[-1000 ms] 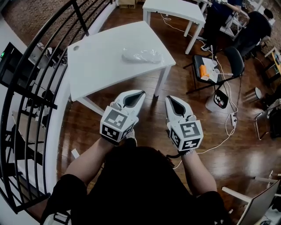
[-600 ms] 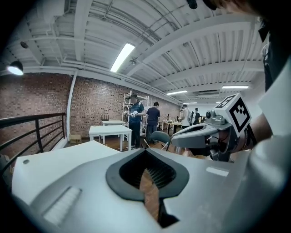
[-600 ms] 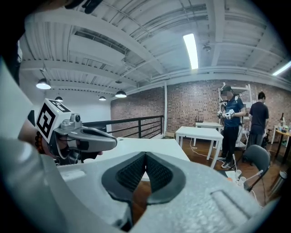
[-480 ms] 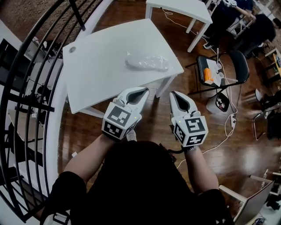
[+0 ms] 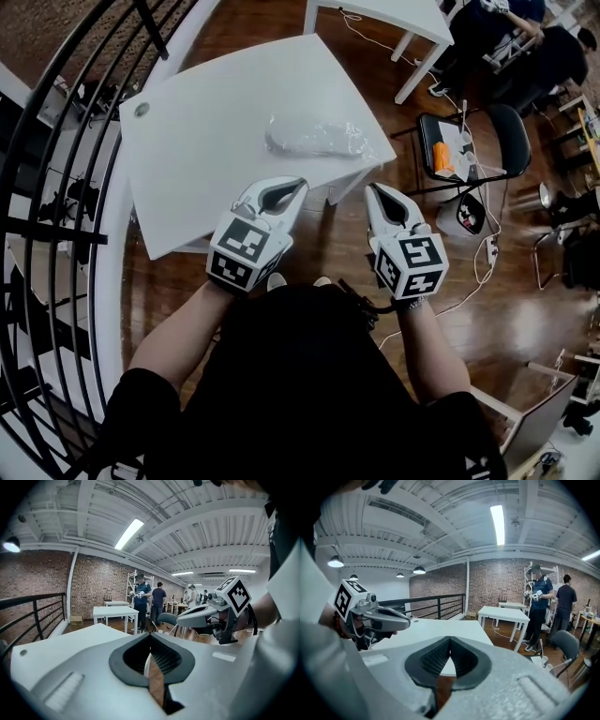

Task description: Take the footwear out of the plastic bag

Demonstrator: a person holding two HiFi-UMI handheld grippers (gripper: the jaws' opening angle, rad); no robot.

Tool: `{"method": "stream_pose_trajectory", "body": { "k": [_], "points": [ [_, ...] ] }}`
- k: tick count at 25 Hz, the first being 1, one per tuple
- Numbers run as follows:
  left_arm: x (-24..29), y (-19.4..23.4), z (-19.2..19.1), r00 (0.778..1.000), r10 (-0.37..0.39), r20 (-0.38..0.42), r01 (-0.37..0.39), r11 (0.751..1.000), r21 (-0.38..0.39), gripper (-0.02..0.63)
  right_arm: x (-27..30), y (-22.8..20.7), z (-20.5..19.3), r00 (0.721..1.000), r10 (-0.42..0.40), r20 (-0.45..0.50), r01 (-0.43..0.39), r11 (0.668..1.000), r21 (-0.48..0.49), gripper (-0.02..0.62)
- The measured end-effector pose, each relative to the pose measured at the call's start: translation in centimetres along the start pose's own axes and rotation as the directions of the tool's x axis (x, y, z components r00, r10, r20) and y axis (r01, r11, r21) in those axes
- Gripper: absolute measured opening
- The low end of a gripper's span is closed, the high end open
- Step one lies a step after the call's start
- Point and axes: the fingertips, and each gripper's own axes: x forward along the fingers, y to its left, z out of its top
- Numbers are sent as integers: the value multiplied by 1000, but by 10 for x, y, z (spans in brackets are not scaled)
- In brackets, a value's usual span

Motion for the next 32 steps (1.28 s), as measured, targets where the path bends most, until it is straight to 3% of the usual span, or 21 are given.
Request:
{"method": "stream_pose_trajectory", "body": {
  "k": [9, 19, 24, 32],
  "points": [
    [19, 36, -18, 997, 51, -65, -53, 998, -41, 17, 35, -39, -23, 996, 9, -87, -10, 1000, -16, -8],
    [101, 66, -31, 978, 102, -180, -109, 994, -28, 17, 91, -121, -53, 978, 94, -188, -97, 995, -6, -8],
    [146, 72, -41, 953, 145, -265, -151, 989, -3, 17, 114, -165, -80, 948, 182, -262, -179, 983, 35, -8],
    [193, 96, -78, 887, 221, -405, -223, 974, 43, 17, 157, -207, -115, 885, 306, -351, -323, 946, 11, 41]
  ]
}}
